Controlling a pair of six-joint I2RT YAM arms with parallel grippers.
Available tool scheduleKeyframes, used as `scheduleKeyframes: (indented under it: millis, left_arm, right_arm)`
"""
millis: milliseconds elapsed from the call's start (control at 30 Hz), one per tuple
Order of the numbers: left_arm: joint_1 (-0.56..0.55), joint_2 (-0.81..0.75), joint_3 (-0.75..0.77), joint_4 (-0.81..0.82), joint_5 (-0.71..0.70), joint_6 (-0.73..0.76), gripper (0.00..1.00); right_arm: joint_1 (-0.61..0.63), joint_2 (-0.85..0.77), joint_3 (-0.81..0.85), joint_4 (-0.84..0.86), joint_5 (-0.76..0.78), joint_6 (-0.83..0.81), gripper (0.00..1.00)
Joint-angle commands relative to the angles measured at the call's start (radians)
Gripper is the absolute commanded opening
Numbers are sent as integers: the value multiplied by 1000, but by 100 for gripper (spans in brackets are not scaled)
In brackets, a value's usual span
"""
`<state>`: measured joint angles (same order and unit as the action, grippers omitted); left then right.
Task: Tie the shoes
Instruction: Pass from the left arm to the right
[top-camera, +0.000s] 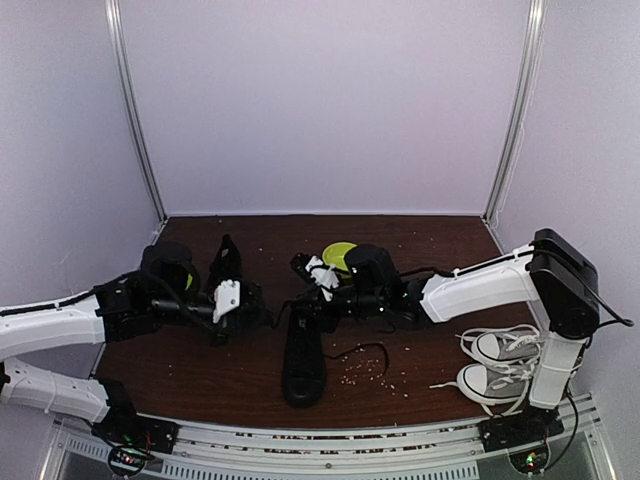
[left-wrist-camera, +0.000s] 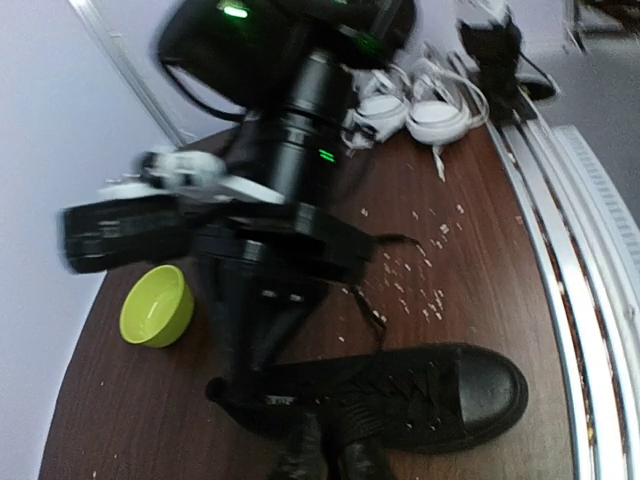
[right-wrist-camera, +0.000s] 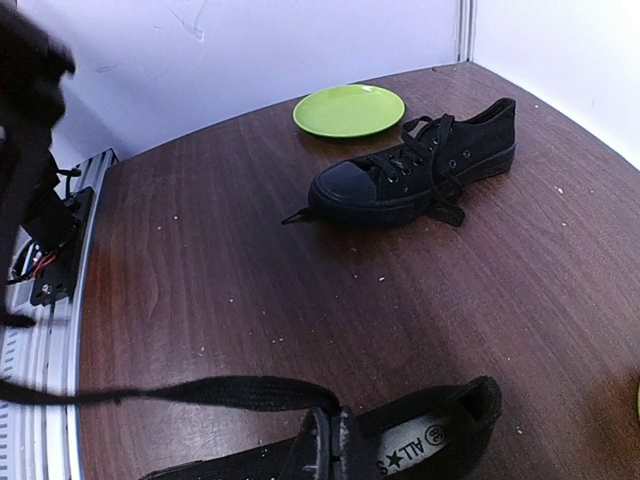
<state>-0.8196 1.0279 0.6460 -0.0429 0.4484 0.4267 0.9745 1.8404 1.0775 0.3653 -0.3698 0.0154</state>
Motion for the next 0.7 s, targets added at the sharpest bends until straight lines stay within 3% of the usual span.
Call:
scheduleKeyframes:
  millis: [0, 133, 233, 367, 500, 667]
  left_arm:
    - [-79, 82, -11, -93, -30, 179, 22]
    - [-167, 249, 116, -262, -48, 239, 58]
    - [-170, 297, 199, -329, -24, 203, 66]
    - [-109, 162, 154, -211, 62, 168, 62]
    - [40, 70, 92, -66, 129, 107, 39]
    - [108, 227, 181, -217, 87, 353, 34]
  right_arm:
    - [-9, 8, -8, 62, -45, 20, 0]
    - [-14, 1, -34, 103, -75, 11, 0]
    - [-22, -8, -56, 123, -98, -5, 0]
    - [-22, -15, -75, 134, -114, -45, 0]
    - [-24, -20, -78, 126, -119, -83, 0]
    - [-24, -17, -74, 129, -128, -101, 0]
